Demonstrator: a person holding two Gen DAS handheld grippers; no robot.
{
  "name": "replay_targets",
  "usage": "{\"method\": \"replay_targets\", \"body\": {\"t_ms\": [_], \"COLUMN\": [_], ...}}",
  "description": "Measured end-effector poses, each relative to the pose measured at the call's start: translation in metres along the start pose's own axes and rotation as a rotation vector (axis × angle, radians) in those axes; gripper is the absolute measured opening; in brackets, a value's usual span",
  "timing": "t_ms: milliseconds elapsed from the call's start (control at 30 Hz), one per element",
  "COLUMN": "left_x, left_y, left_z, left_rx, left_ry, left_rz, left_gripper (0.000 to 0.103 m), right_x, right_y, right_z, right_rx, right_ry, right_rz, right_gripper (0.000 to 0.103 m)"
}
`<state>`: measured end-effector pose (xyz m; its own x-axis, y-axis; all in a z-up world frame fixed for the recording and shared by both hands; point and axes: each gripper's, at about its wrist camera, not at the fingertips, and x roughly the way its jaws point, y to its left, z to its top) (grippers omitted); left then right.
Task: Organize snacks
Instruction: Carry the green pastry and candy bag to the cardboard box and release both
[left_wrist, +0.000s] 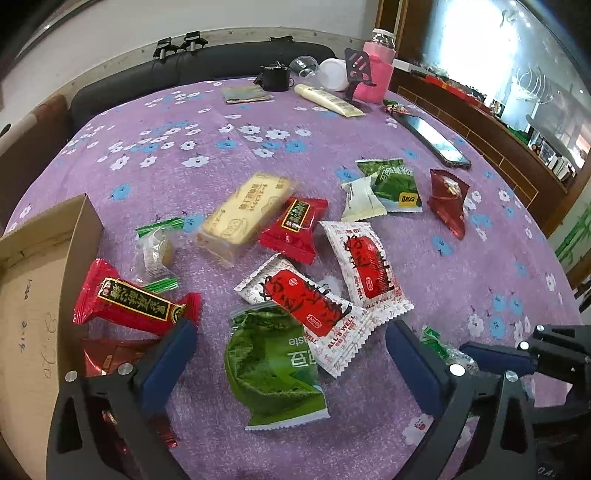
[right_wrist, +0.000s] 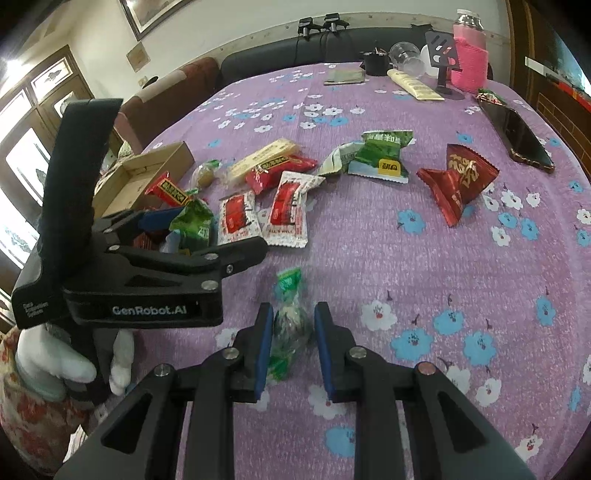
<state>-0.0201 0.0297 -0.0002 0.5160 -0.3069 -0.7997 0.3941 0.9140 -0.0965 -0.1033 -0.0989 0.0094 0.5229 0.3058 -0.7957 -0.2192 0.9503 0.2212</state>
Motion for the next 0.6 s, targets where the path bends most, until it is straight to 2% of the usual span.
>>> {"method": "replay_targets", "body": {"t_ms": [67, 100, 133, 167, 333, 400, 600], "left_x": [-0.004, -0.006, -0.009, -0.012, -0.026, -0.041, -0.091], "left_y": [0.004, 0.005, 0.004, 0.004, 0.014, 0.021, 0.044], "left_z": [-0.001, -0.001, -0.003, -0.005, -0.016, -0.02, -0.031], "left_rx": [-0.038, -0.044, -0.034, -0.033, -0.109, -0.146, -0.228], "left_ry": [-0.017, -0.029, -0.036, -0.04, -0.06, -0.093, -0.2], "left_rz": [0.009, 0.024, 0.031, 0.017, -0.073, -0.108, -0.149], "left_gripper": [0.094, 0.075, 0.049, 0.037, 0.036, 0.036, 0.036], "right_x": [-0.001, -0.001, -0.001, -0.001, -0.002, -0.008, -0.032], "right_y": [0.002, 0.004, 0.006, 0.008, 0.02, 0.022, 0.043], "right_z": [-0.003, -0.003, -0.004, -0.005, -0.009, -0.009, -0.004], "right_rx": [-0.013, -0.02, -0.031, -0.044, -0.083, -0.082, -0.109], "right_ry": [-0.002, -0.002, -0.001, -0.001, -0.001, -0.014, -0.063], "right_rz": [-0.007, -0.01, -0.016, -0.021, -0.016, -0.004, 0.035], "right_gripper": [0.022, 0.022, 0.022, 0.021, 0.019, 0.019, 0.019]}}
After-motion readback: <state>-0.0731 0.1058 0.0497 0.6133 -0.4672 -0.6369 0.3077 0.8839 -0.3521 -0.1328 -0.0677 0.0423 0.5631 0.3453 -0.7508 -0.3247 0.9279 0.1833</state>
